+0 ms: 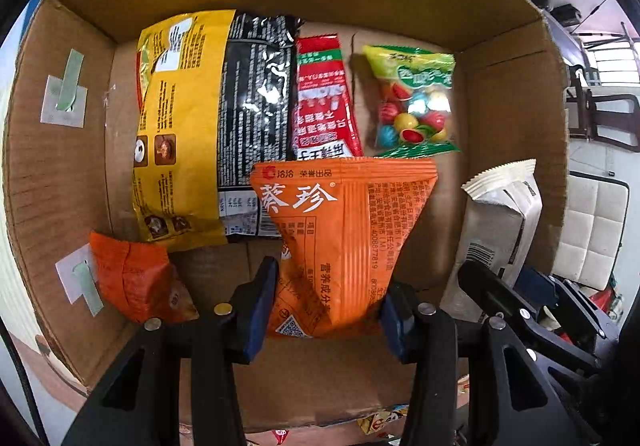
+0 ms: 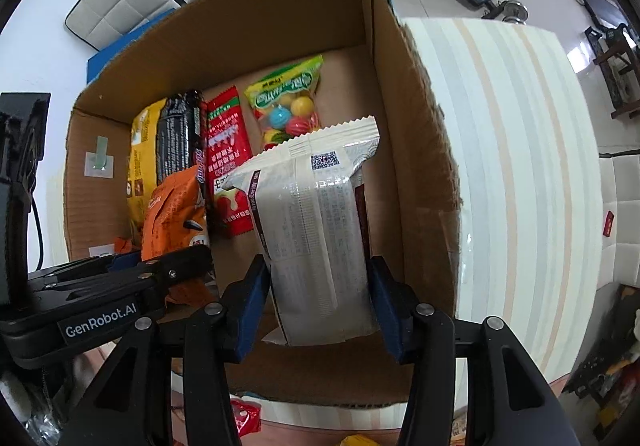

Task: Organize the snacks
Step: 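Carry both packets into the box and open both tools, then grasp the red-brown snack packet with the left tool while the right tool grasps the panda-print bag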

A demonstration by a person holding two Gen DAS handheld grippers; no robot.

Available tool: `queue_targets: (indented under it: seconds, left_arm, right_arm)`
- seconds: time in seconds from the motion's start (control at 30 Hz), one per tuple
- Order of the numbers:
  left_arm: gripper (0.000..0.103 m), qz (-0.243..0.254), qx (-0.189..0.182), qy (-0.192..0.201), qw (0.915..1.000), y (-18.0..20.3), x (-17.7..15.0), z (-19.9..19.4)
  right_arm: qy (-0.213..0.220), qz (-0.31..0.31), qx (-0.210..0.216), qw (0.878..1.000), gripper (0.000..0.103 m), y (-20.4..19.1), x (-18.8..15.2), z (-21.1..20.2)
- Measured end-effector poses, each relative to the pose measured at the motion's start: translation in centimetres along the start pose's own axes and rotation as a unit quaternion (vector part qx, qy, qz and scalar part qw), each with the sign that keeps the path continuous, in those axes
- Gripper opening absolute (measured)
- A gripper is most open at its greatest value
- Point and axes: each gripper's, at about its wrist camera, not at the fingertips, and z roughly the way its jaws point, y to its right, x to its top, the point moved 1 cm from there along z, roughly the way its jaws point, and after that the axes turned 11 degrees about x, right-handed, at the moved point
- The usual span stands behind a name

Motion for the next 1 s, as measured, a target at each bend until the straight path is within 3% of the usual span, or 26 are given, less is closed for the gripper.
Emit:
queue_targets:
  seconds: [0.1, 0.13, 0.2, 0.27, 0.33, 0.57, 0.8, 1.0]
  left_arm:
    - [0.046, 0.005, 0.003, -0.004, 1.0, 0.1, -0.1, 0.4]
    - [0.048, 0.006, 0.011, -0.002, 0.9999, 0.2, 0.1, 0.4]
    - [0.055, 0.007, 0.029, 0.007, 0.9995, -0.1, -0.2, 0.5]
    - [0.071, -0.001, 0.035, 0.013, 0.9993, -0.7, -0.4, 0.4]
    - [0.077, -0.005, 0.035, 0.02, 0.9992, -1.2, -0.5, 0.1]
    - [0.077, -0.02, 0.029, 0.046, 0.9983, -2.1, -1.8, -2.1]
    - [0.083, -0.037, 0.01, 0.103, 0.9939, -3.6, -5.1, -6.5]
    - [0.083, -0.054, 0.007, 0.134, 0.9895, -6.7, -12.1, -8.4]
  right_arm:
    - [-0.018, 0.007, 0.0, 1.0, 0.058, 0.4, 0.0, 0.7]
    - [-0.023, 0.006, 0.0, 1.0, 0.066, 0.3, 0.0, 0.8]
    - [-0.025, 0.003, -0.01, 1.0, 0.075, 0.2, 0.1, 0.7]
    - [-0.022, 0.004, -0.009, 1.0, 0.078, 0.3, 0.2, 0.4]
    - [-0.025, 0.009, 0.0, 1.0, 0.081, 0.4, 0.2, 0.1]
    - [-0.012, -0.01, -0.015, 1.0, 0.093, -0.7, -0.6, -1.5]
    - [0.033, -0.039, -0.005, 0.999, 0.093, -2.2, -2.6, -4.8]
    - [0.039, -0.044, 0.027, 0.998, 0.094, -3.4, -8.3, -6.6]
